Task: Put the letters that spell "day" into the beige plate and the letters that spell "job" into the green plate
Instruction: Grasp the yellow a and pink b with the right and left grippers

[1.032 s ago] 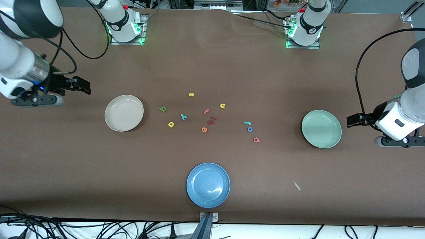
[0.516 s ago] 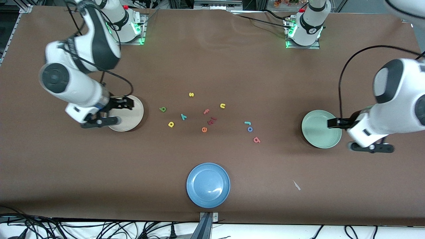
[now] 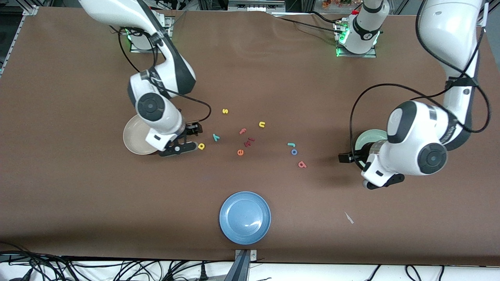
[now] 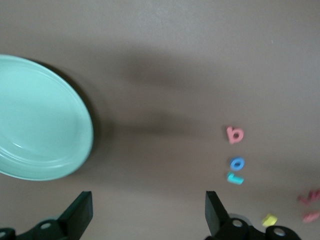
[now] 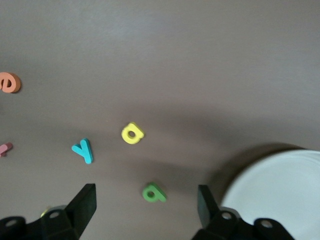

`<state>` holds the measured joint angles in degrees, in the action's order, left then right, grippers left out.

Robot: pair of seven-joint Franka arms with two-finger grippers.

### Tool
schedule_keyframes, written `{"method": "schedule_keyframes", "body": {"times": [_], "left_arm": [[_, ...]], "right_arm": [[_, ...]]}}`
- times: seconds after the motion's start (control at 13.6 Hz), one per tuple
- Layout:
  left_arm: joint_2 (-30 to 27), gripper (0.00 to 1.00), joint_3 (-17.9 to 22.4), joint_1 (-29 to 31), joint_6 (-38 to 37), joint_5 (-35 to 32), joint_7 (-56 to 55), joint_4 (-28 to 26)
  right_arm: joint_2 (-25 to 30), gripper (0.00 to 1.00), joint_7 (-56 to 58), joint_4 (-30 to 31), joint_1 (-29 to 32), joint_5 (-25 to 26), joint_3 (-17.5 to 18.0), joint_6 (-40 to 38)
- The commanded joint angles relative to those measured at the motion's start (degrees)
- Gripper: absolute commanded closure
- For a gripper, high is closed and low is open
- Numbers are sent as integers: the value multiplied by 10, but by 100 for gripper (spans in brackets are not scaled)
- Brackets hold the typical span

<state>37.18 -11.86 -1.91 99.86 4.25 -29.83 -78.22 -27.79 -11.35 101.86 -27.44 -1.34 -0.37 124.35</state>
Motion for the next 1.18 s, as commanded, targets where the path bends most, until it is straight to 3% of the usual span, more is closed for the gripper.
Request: {"method": "schedule_keyframes", "body": {"times": [0.0,0.22,0.59,0.88,1.11], "left_arm": [[34,10,5,-41,51,9,-135,4],[67,12,6,-70,96,8,-230,5],[104,11,8,-93,188,7,-324,3],[139,10,10,-114,244,7,-327,-5],[142,10,10,-119,249,2,-336,-15]], "right_arm": [[-13,22,-7,43,-10,10,-3,93],[-52,43,-8,46,-18,10,-4,167],[-79,48,-8,46,-23,10,-4,205],[-85,50,-8,46,-23,10,-4,208],[-89,69,-8,46,-23,10,-4,208]]}}
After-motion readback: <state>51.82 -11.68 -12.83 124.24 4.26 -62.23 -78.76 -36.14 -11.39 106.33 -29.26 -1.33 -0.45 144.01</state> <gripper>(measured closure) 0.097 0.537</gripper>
